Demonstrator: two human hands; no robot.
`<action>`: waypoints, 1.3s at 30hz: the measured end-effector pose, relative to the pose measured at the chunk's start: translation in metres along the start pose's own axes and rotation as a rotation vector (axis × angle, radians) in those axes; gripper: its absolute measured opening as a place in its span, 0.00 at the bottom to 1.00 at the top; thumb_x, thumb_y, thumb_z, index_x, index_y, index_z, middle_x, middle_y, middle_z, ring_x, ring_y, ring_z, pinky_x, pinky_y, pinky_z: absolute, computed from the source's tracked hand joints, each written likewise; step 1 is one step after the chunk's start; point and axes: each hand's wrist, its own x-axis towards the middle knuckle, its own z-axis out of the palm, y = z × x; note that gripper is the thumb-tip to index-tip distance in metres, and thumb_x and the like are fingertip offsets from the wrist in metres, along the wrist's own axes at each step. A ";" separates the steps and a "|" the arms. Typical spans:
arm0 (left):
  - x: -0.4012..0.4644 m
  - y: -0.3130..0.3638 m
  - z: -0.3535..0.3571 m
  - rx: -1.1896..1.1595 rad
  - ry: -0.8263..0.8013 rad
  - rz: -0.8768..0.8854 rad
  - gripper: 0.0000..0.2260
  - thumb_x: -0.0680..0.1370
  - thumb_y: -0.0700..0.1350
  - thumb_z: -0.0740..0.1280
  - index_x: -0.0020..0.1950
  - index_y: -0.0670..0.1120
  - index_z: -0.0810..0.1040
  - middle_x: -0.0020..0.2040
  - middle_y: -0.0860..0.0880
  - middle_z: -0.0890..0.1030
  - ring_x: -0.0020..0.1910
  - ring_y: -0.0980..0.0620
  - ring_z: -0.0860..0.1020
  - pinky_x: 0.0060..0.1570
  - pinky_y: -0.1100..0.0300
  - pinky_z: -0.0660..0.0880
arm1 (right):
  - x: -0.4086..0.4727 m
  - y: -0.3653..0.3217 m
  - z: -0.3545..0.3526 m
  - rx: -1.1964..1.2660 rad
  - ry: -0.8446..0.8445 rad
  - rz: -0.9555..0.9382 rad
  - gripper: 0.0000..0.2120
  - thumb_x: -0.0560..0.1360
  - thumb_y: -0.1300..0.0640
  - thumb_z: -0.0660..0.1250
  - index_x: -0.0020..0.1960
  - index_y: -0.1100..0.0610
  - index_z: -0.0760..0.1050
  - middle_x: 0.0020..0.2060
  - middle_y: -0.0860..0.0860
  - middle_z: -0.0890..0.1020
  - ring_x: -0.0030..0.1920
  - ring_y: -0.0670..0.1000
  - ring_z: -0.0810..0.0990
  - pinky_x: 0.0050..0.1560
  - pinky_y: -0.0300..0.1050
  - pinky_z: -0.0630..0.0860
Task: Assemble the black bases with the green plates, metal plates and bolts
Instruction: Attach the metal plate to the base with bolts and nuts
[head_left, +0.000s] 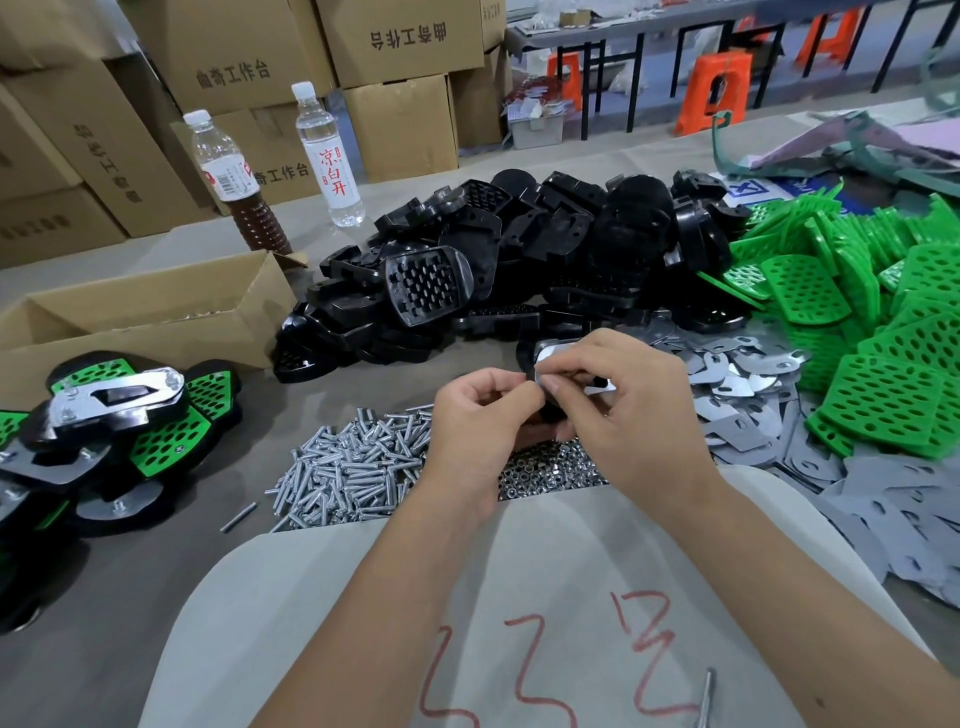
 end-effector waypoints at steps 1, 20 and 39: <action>0.000 0.000 0.000 -0.003 -0.003 0.001 0.06 0.70 0.36 0.72 0.45 0.34 0.81 0.39 0.37 0.83 0.32 0.44 0.82 0.39 0.55 0.82 | 0.000 0.000 0.000 -0.015 0.006 -0.009 0.06 0.77 0.69 0.72 0.48 0.61 0.86 0.43 0.51 0.82 0.43 0.50 0.82 0.33 0.46 0.82; 0.001 0.000 -0.009 -0.009 -0.111 -0.059 0.07 0.80 0.34 0.70 0.53 0.30 0.83 0.54 0.30 0.84 0.51 0.38 0.85 0.55 0.45 0.84 | 0.003 0.006 -0.007 -0.001 -0.032 -0.004 0.07 0.76 0.71 0.73 0.46 0.60 0.84 0.42 0.49 0.80 0.42 0.52 0.81 0.31 0.48 0.81; -0.001 0.005 -0.005 0.003 -0.061 -0.078 0.04 0.79 0.32 0.70 0.51 0.31 0.83 0.51 0.31 0.85 0.48 0.43 0.85 0.49 0.49 0.85 | 0.004 0.007 -0.005 -0.038 0.040 0.003 0.04 0.75 0.66 0.76 0.47 0.58 0.88 0.41 0.50 0.83 0.41 0.48 0.81 0.43 0.41 0.77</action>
